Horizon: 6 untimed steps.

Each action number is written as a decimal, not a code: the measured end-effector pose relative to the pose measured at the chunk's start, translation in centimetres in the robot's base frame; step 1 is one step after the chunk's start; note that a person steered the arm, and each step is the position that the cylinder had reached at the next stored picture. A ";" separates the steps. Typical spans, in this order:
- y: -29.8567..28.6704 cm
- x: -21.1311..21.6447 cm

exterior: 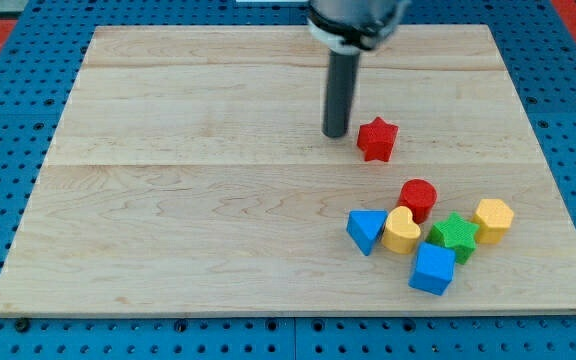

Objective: Slide the arm slightly towards the green star

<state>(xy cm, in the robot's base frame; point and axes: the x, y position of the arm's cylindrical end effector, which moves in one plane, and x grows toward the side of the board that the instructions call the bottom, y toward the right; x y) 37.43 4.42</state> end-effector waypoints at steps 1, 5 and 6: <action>5.1 1.6; 4.1 6.7; 4.2 5.3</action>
